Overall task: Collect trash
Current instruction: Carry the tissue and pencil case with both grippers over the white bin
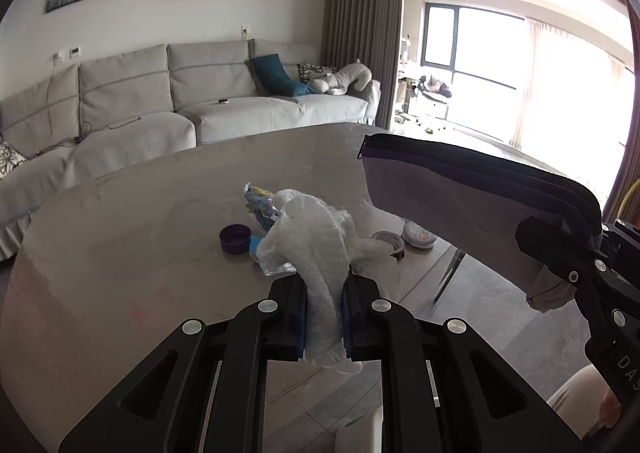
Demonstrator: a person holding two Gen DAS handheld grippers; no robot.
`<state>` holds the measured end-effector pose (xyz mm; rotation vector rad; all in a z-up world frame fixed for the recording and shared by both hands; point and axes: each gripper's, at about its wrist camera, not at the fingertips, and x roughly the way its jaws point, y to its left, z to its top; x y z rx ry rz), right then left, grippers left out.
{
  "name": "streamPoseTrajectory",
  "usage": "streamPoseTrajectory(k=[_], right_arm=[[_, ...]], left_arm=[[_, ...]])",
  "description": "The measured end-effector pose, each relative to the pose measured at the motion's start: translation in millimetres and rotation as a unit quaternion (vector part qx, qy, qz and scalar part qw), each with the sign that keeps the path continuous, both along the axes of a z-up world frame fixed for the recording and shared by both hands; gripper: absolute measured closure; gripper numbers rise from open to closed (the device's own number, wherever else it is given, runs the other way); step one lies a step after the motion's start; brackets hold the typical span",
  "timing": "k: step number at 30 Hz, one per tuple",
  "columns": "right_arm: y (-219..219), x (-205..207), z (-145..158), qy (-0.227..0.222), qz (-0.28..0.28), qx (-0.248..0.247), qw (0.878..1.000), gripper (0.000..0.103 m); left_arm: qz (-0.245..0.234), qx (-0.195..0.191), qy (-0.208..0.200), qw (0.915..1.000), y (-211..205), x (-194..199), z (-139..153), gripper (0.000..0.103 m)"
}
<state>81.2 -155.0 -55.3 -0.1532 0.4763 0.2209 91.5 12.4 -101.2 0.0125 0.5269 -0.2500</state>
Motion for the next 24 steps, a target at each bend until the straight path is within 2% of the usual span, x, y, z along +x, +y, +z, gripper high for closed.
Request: streamPoseTrajectory(k=[6, 13, 24], right_arm=[[-12.0, -45.4, 3.8, 0.006, -0.026, -0.004, 1.000, 0.085], [-24.2, -96.2, -6.6, 0.019, -0.064, 0.004, 0.998, 0.085], [-42.9, -146.9, -32.9, 0.044, -0.104, 0.028, 0.993, 0.085]], left_arm=[[-0.039, 0.006, -0.002, 0.9992, -24.7, -43.4, 3.0, 0.090], [-0.106, 0.026, 0.017, 0.9938, -59.0, -91.8, -19.3, 0.090], [-0.164, 0.052, 0.051, 0.9838, -88.4, -125.8, -47.8, 0.090]])
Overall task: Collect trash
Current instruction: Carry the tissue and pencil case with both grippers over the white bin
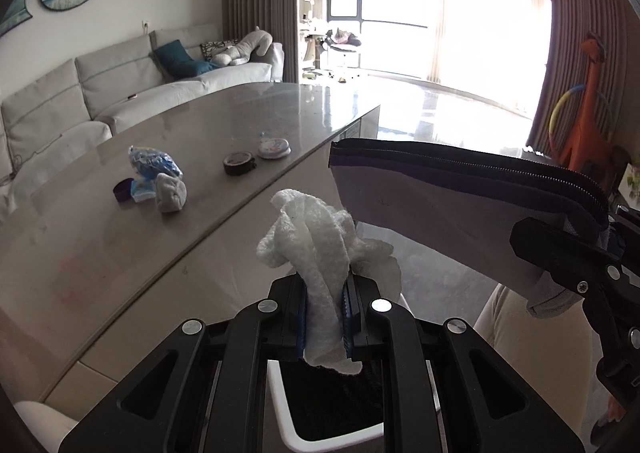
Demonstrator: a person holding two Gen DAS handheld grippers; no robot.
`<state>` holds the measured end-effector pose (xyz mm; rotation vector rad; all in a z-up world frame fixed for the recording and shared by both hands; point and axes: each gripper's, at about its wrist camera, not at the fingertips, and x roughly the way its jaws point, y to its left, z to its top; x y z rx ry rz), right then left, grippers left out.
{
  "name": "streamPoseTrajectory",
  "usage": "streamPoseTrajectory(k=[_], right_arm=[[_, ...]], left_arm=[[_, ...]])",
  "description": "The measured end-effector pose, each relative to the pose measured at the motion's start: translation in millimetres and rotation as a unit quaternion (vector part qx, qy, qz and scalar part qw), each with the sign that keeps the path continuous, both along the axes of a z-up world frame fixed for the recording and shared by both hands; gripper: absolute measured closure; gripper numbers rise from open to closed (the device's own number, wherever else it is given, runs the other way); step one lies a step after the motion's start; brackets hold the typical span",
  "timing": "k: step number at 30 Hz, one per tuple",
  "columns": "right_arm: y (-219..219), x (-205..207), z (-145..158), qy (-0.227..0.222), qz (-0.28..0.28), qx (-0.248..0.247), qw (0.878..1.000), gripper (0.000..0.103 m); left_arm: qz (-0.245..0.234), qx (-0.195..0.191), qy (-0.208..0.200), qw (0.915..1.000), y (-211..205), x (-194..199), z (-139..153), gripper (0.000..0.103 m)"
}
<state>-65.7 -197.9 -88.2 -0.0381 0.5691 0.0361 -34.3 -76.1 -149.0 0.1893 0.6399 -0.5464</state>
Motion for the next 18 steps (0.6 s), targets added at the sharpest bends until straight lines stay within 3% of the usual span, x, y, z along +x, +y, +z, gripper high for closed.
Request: streamPoseTrajectory(k=[6, 18], right_arm=[[-6.1, -5.8, -9.4, 0.010, -0.010, 0.002, 1.000, 0.085], [-14.0, -7.6, -33.7, 0.038, -0.012, 0.016, 0.999, 0.085]], left_arm=[[-0.031, 0.009, 0.035, 0.9989, -17.7, -2.2, -26.5, 0.090], [-0.054, 0.020, 0.054, 0.9969, -35.2, 1.4, -50.8, 0.090]])
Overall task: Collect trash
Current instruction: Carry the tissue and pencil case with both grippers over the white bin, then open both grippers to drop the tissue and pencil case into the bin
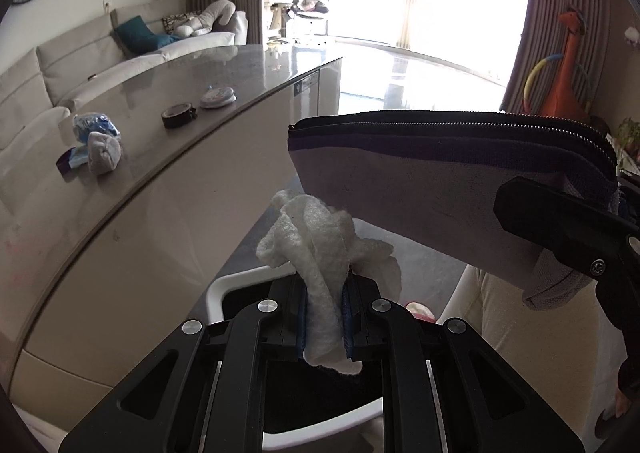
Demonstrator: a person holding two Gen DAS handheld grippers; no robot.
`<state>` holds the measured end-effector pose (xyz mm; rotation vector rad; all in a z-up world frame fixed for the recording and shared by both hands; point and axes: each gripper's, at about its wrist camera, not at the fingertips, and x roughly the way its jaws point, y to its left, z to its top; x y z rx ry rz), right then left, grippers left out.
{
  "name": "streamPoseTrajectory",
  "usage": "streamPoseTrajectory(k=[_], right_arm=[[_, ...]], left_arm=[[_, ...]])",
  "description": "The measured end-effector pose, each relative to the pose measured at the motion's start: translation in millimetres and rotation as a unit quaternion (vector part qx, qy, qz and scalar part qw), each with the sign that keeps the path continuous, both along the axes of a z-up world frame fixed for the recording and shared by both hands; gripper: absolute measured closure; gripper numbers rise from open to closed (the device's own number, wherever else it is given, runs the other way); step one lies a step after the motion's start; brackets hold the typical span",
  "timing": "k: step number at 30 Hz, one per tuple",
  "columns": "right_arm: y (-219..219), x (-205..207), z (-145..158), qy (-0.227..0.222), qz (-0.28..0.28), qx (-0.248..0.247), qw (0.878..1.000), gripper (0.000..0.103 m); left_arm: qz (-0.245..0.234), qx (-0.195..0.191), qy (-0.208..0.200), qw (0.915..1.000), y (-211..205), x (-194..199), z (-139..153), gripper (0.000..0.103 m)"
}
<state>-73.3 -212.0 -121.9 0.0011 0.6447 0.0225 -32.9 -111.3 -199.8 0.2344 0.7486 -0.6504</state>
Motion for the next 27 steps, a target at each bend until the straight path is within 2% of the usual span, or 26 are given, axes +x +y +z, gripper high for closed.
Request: streamPoseTrajectory(k=[9, 10, 12, 13, 14, 15, 19, 27], right_arm=[[-5.0, 15.5, -30.8, 0.024, 0.007, 0.021, 0.999, 0.084], [-5.8, 16.3, -33.5, 0.027, 0.007, 0.023, 0.999, 0.084], [-8.1, 17.8, -37.4, 0.032, 0.006, 0.026, 0.999, 0.084], [-9.1, 18.8, -39.3, 0.036, 0.006, 0.027, 0.999, 0.084], [-10.0, 19.3, -40.7, 0.039, 0.004, 0.026, 0.999, 0.084], [-11.1, 19.4, -42.8, 0.042, 0.003, 0.026, 0.999, 0.084], [-15.3, 19.7, -46.7, 0.051, 0.000, 0.025, 0.998, 0.084], [-14.7, 19.5, -46.2, 0.056, 0.003, 0.021, 0.998, 0.084]], left_arm=[[0.008, 0.017, 0.011, 0.9998, 3.4, 13.8, -21.6, 0.090], [0.009, 0.019, 0.014, 0.9997, 3.3, 15.0, -24.0, 0.089], [0.004, 0.012, 0.033, 0.9994, 2.1, 17.7, -28.8, 0.080], [-0.003, 0.013, 0.053, 0.9985, -0.4, 21.4, -33.0, 0.052], [-0.006, 0.022, 0.074, 0.9970, -3.7, 24.8, -38.8, 0.010], [-0.003, 0.029, 0.082, 0.9962, -6.2, 26.1, -43.2, 0.004], [-0.013, 0.053, 0.077, 0.9955, -14.3, 21.2, -55.6, 0.005], [-0.005, 0.052, 0.073, 0.9960, -13.2, 22.8, -54.8, 0.005]])
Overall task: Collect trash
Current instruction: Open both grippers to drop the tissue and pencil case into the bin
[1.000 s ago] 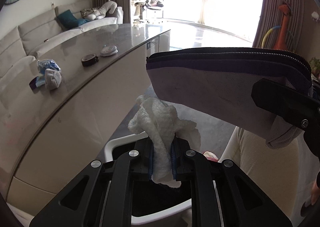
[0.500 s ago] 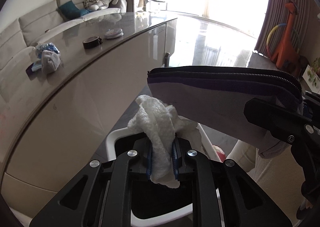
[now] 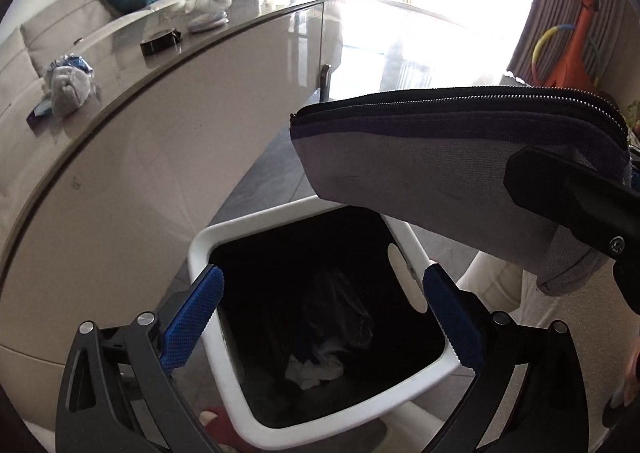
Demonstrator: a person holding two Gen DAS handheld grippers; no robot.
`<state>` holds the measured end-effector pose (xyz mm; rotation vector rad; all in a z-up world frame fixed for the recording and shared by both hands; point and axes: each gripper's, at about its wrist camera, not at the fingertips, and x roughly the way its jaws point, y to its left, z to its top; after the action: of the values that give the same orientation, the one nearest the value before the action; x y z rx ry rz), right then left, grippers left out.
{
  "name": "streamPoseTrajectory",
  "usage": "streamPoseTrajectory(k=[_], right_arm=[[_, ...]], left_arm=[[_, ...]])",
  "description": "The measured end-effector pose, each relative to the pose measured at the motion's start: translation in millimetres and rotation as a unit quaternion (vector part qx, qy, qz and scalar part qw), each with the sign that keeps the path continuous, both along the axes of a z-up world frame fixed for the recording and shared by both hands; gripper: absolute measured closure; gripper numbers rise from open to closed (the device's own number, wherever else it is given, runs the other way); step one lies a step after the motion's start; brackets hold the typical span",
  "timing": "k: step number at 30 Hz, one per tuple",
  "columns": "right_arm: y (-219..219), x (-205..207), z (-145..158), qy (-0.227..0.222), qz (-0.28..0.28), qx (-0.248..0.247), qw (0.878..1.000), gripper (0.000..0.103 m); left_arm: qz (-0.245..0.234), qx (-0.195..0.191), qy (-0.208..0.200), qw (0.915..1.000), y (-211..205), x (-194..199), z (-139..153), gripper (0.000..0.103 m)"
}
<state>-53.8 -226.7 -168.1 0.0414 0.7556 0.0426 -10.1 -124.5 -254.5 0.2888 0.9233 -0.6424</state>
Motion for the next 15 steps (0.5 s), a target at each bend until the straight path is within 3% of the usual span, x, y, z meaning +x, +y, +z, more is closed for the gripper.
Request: streamPoseTrajectory(k=[12, 15], right_arm=[[14.1, 13.0, -12.1, 0.023, 0.029, 0.006, 0.999, 0.083], [17.8, 16.6, -17.3, 0.036, 0.036, 0.008, 0.999, 0.071]], left_arm=[[0.086, -0.015, -0.056, 0.9946, 45.9, 19.4, 29.5, 0.005], [0.095, -0.020, -0.065, 0.9931, 51.4, 21.2, 35.4, 0.005]])
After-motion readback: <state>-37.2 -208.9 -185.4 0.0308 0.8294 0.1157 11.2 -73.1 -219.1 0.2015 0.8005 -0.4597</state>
